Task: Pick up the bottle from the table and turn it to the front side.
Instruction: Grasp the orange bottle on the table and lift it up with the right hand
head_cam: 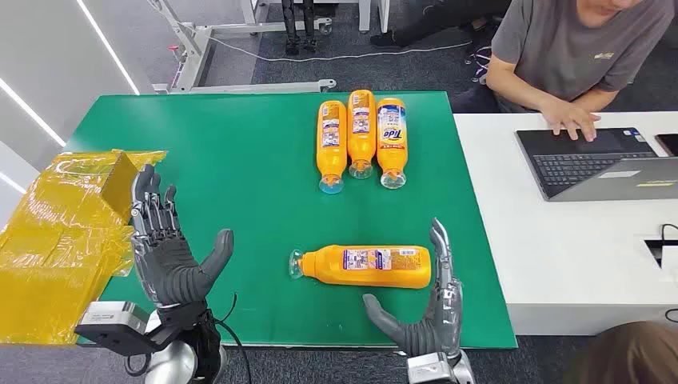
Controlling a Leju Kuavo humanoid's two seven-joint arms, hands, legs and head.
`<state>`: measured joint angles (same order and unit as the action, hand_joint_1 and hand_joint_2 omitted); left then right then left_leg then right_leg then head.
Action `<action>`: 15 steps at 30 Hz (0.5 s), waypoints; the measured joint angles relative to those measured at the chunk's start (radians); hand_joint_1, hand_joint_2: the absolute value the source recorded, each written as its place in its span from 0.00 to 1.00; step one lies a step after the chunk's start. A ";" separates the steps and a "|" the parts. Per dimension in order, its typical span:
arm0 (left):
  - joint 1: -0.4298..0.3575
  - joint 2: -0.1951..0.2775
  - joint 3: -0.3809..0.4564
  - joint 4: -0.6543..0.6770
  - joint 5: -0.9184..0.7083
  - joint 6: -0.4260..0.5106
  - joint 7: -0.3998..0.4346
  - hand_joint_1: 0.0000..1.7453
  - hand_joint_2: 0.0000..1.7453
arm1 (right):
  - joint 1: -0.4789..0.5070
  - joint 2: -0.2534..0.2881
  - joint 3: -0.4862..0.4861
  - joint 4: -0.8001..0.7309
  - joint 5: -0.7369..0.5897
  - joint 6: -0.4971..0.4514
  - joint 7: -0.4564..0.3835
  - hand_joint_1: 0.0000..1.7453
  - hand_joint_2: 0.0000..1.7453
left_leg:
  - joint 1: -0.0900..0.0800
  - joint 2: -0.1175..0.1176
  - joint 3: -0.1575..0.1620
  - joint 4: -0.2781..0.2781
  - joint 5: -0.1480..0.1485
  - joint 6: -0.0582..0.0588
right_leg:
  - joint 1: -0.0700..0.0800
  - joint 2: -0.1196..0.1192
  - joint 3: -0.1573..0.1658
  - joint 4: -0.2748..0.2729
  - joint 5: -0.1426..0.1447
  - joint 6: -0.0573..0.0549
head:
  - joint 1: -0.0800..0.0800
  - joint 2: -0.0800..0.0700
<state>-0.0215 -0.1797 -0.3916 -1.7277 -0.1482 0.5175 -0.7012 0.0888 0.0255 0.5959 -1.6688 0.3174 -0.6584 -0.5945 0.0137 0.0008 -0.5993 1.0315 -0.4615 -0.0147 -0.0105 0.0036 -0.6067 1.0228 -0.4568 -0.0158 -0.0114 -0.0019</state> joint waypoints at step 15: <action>0.017 0.009 0.001 -0.002 0.018 -0.009 0.000 0.00 1.00 | -0.220 -0.080 0.002 0.084 0.425 0.442 0.281 0.00 1.00 | 0.000 0.000 0.000 0.000 0.001 0.001 | 0.000 0.000 0.001 0.000 0.002 0.000 | 0.000 0.000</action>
<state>-0.0048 -0.1702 -0.3907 -1.7292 -0.1302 0.5086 -0.7012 -0.1316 -0.0541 0.5976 -1.5849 0.7427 -0.2165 -0.3133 0.0136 0.0011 -0.5990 1.0316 -0.4602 -0.0135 -0.0105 0.0038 -0.6055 1.0229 -0.4551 -0.0156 -0.0114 -0.0019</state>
